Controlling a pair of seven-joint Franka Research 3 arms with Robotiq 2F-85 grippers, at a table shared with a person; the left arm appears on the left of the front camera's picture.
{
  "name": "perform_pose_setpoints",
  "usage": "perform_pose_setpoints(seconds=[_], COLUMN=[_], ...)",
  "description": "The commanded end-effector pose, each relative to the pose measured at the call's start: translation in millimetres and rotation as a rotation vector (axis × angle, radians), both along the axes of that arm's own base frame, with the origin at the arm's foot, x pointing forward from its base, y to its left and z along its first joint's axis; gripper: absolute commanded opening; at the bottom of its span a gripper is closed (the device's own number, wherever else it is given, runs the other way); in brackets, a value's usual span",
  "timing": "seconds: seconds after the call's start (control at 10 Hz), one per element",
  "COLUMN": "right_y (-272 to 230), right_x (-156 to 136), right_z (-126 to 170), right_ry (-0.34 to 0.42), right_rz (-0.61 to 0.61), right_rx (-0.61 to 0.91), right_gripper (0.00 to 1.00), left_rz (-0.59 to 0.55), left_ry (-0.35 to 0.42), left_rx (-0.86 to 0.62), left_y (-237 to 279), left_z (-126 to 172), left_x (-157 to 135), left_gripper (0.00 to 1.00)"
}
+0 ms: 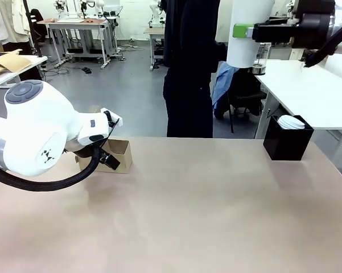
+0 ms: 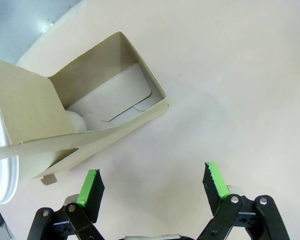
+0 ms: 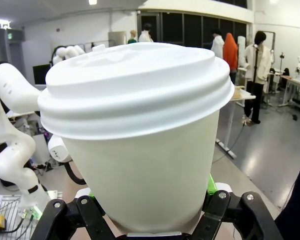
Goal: Pour a drink into a cup and package it in a carrier.
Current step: When a person places the Paper Cup Lid on the 600 ml Paper Cup , lift the 600 ml Paper Cup, then position the Cup Carrier in the center of the table.
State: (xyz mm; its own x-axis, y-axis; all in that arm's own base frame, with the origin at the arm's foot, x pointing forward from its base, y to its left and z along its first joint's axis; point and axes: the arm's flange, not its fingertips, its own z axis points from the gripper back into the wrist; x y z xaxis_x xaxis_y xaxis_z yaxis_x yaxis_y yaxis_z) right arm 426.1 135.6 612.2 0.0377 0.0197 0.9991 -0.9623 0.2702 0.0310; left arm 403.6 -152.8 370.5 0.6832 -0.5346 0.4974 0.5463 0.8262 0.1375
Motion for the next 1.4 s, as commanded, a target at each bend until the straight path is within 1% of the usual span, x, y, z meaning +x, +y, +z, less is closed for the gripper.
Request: perform_pose_setpoints(seconds=[0.0, 1.0, 1.2, 1.3], right_y=[0.5, 0.5, 0.5, 0.5], right_x=[1.5, 1.5, 1.5, 1.5], right_z=[-0.4, -0.4, -0.4, -0.4], right_ry=[-0.035, -0.035, -0.035, -0.035], right_rz=[-0.009, -0.009, -0.009, -0.009], right_rx=[0.001, 0.001, 0.001, 0.001], right_gripper=[0.80, 0.80, 0.80, 0.80], left_rz=[0.001, 0.000, 0.045, 0.044], left_ry=[0.001, 0.000, 0.006, 0.030], left_rx=[-0.002, 0.000, -0.051, -0.070], left_y=[1.0, 0.0, 2.8, -1.9], left_z=[-0.1, 0.0, 54.1, 85.2], left_x=[0.0, 0.0, -15.5, -16.4], left_gripper=[1.00, 1.00, 1.00, 1.00])
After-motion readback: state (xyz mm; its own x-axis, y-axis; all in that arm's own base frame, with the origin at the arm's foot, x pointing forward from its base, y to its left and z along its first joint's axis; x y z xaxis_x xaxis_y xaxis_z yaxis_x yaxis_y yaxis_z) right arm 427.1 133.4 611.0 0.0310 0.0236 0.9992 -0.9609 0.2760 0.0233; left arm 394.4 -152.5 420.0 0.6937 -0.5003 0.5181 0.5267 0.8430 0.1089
